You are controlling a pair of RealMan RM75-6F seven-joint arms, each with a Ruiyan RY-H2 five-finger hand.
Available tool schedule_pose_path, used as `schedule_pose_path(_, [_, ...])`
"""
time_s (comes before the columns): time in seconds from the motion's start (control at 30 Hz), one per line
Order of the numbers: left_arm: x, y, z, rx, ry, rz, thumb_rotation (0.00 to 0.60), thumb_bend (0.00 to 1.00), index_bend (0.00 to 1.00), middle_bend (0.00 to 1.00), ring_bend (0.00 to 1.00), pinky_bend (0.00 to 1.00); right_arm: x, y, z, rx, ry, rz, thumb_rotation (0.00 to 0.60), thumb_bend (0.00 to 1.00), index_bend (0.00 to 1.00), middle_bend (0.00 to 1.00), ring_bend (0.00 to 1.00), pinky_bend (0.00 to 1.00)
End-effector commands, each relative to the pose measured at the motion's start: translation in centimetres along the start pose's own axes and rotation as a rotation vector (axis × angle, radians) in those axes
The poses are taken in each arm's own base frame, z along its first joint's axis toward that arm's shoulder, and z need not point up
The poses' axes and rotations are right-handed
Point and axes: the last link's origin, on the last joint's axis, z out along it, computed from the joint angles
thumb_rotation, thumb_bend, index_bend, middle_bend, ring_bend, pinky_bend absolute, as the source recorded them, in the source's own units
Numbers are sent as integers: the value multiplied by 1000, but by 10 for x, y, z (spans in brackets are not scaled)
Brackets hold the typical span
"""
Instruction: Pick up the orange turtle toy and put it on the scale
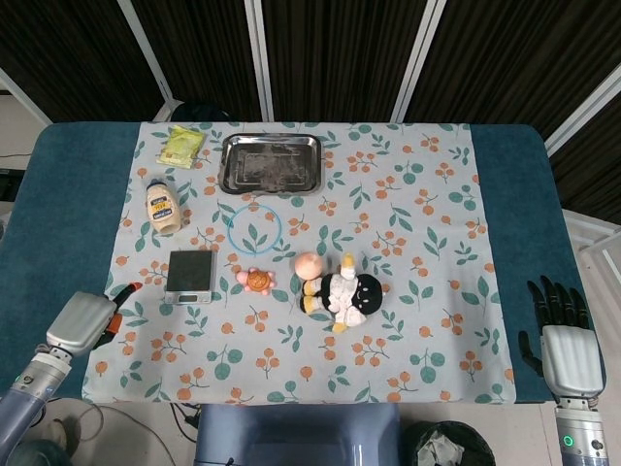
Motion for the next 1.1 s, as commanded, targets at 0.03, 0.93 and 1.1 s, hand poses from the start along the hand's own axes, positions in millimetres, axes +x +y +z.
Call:
schedule_pose_path(0.03, [-7,3,6,-3,-26,10,600,629,161,761,597,677,0,0,0,-1,0,0,600,527,0,0,14,0])
schedule_pose_path(0.93, [-32,18,27,-35,-94,46,600,627,161,747,588,677,0,1,1,-2,1,1,600,527,0,0,14,0])
schedule_pose_path(1.1, [-34,19,28,-36,-99,47,600,627,161,747,588,677,0,1,1,-3,2,1,600,526,0,0,14,0])
